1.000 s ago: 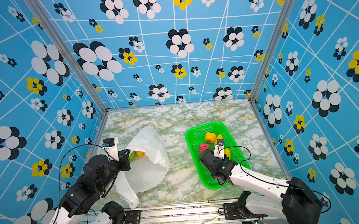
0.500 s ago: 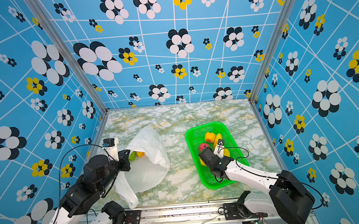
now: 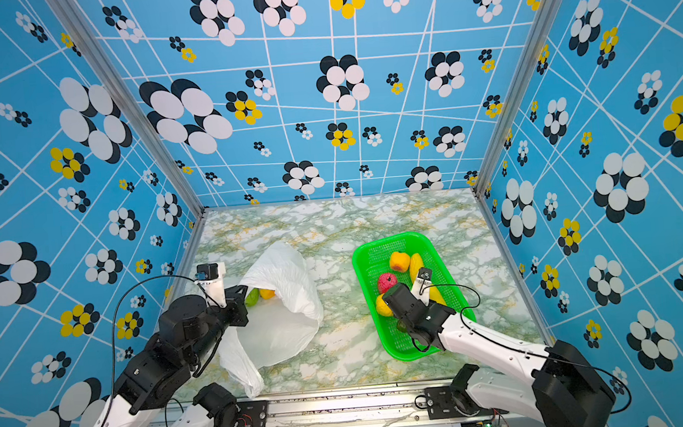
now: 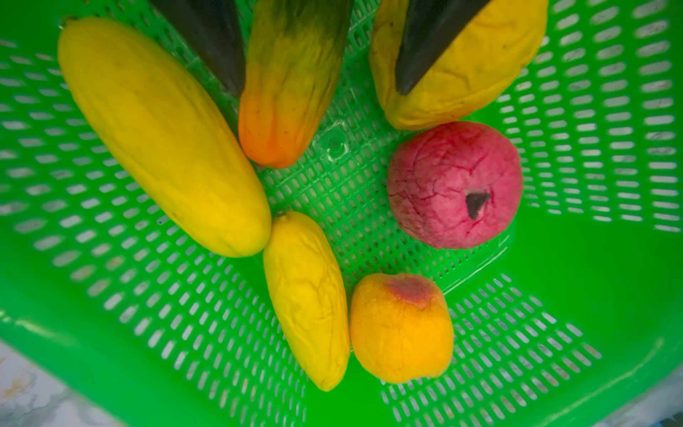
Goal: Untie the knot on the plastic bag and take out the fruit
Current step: 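Open the right gripper to drop the papaya in the basket, then move the right gripper back over the bag mouth held by the left gripper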
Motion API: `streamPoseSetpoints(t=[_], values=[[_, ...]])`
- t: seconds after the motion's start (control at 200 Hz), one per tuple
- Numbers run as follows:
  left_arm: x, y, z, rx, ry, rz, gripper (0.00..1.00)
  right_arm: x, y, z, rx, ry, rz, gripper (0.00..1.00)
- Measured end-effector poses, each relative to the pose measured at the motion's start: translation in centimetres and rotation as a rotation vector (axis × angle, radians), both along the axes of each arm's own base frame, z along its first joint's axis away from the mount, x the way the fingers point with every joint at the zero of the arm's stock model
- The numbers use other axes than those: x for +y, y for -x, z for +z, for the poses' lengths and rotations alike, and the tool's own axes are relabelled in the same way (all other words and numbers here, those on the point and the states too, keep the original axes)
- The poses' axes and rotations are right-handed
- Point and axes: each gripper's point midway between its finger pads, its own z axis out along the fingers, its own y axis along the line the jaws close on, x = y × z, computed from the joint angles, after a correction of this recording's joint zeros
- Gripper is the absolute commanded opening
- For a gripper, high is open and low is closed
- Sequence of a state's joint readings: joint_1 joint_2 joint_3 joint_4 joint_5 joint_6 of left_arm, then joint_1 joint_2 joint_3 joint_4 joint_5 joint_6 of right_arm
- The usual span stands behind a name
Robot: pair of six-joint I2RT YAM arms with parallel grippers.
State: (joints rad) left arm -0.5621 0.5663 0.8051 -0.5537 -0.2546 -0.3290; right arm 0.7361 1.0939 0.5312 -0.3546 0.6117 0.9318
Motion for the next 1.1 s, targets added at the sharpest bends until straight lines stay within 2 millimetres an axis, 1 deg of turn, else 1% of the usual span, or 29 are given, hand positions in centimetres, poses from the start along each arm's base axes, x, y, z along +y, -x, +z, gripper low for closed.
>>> streamPoseSetpoints(t=[0.085, 0.185, 0.225, 0.265, 0.33, 0.405, 0.495, 0.57, 0.66, 0.775, 0.875, 0.964, 1.019, 1.099], values=[[0.0, 0.0, 0.0, 0.0, 0.0, 0.0, 0.0, 0.0, 0.0, 0.4, -0.012, -0.001, 0.004, 0.54], [0.0, 0.0, 0.0, 0.0, 0.0, 0.0, 0.0, 0.0, 0.0, 0.6, -0.018, 0.003, 0.017, 0.43], [0.0, 0.0, 0.0, 0.0, 0.0, 0.0, 0.0, 0.0, 0.0, 0.8, -0.024, 0.0, 0.023, 0.43], [0.0, 0.0, 0.0, 0.0, 0.0, 0.0, 0.0, 0.2, 0.0, 1.2, -0.037, -0.003, 0.037, 0.45], [0.0, 0.0, 0.0, 0.0, 0.0, 0.0, 0.0, 1.5, 0.2, 2.5, -0.084, -0.015, 0.103, 0.48], [0.0, 0.0, 0.0, 0.0, 0.0, 0.0, 0.0, 4.1, 1.0, 4.5, -0.163, -0.044, 0.221, 0.5], [0.0, 0.0, 0.0, 0.001, -0.001, 0.0, 0.0, 7.7, 2.2, 7.1, -0.265, -0.071, 0.375, 0.5], [0.0, 0.0, 0.0, 0.001, -0.001, 0.0, 0.0, 10.2, 3.3, 8.3, -0.316, -0.067, 0.48, 0.5], [0.0, 0.0, -0.1, 0.002, -0.002, 0.001, 0.0, 12.8, 4.5, 8.6, -0.35, -0.025, 0.594, 0.5], [-0.1, -0.2, -0.3, 0.01, -0.007, 0.0, 0.0, 16.4, 6.3, 8.4, -0.377, 0.041, 0.732, 0.46], [-0.2, -0.3, -0.5, 0.019, -0.012, 0.0, 0.0, 20.2, 8.4, 8.8, -0.415, 0.072, 0.852, 0.46], [-0.2, -0.4, -0.6, 0.022, -0.015, 0.0, 0.0, 23.8, 10.8, 9.3, -0.454, 0.08, 0.953, 0.46], [-0.2, -0.4, -0.6, 0.024, -0.016, 0.0, 0.0, 26.1, 12.0, 9.5, -0.47, 0.077, 1.0, 0.44], [-0.2, -0.4, -0.6, 0.023, -0.015, 0.0, 0.0, 28.9, 13.2, 9.5, -0.478, 0.069, 1.044, 0.42]])
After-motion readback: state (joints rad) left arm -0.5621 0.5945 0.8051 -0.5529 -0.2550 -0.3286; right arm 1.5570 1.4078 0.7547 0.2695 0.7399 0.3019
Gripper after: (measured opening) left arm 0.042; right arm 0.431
